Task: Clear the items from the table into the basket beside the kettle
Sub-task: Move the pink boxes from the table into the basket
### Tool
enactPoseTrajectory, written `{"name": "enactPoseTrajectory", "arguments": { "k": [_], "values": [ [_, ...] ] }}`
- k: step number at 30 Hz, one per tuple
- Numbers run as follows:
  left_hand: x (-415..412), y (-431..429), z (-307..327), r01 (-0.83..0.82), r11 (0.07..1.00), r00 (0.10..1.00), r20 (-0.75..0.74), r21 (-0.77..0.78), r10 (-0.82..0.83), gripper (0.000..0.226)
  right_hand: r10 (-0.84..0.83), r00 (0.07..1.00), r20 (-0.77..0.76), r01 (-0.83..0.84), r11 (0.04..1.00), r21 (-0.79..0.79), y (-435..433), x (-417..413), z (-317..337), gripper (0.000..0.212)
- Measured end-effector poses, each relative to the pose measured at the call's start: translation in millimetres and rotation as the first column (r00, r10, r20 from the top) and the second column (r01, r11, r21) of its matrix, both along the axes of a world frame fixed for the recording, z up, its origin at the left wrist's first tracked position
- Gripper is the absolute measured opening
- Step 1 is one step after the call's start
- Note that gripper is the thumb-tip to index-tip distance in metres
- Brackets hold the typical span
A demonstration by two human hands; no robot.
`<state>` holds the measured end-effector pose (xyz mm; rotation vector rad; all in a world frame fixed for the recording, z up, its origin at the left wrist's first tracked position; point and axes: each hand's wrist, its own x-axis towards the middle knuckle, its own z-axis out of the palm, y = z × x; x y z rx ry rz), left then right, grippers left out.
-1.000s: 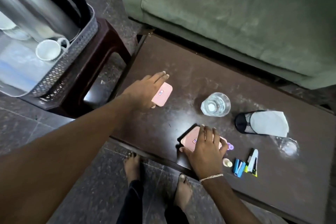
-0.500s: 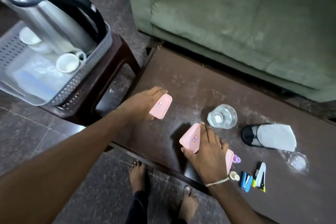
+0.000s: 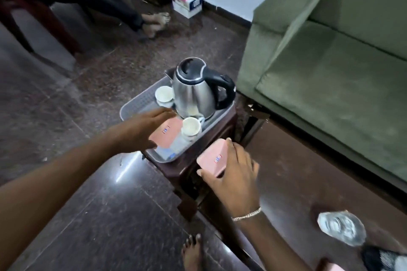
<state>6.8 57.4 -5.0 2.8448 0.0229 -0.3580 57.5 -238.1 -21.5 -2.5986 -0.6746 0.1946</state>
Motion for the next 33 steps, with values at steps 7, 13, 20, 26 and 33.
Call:
{"name": "enactPoseTrajectory", "arguments": {
  "k": [7, 13, 20, 26, 33],
  "values": [
    [-6.3, 74.2, -25.7, -0.065, 0.998, 0.995, -0.081, -0.024, 0.063, 0.102, 0.098, 0.995, 0.017, -0.098, 0.995, -0.024, 118.5, -16.9, -16.6, 0.086],
    [13.5, 91.7, -53.1, -0.057, 0.983, 0.985, -0.171, -0.174, 0.026, 0.098, 0.085, 0.996, -0.023, -0.087, 0.984, -0.153, 144.8, -23.3, -44.9, 0.072],
    [28.7, 92.6, -72.0, -0.018, 0.979, 0.960, -0.277, -0.202, -0.040, 0.097, 0.066, 0.998, -0.016, -0.068, 0.978, -0.195, 153.7, -26.7, -56.7, 0.067],
    [32.2, 94.7, -85.2, 0.024, 0.972, 0.949, -0.299, -0.236, -0.096, 0.094, 0.045, 0.999, 0.000, -0.044, 0.967, -0.252, 161.2, -29.4, -63.4, 0.062],
    [30.9, 100.9, -96.5, -0.018, 0.973, 0.937, -0.345, -0.228, -0.064, 0.101, 0.038, 0.999, 0.012, -0.033, 0.956, -0.293, 162.2, -29.1, -70.5, 0.038]
  ]
}}
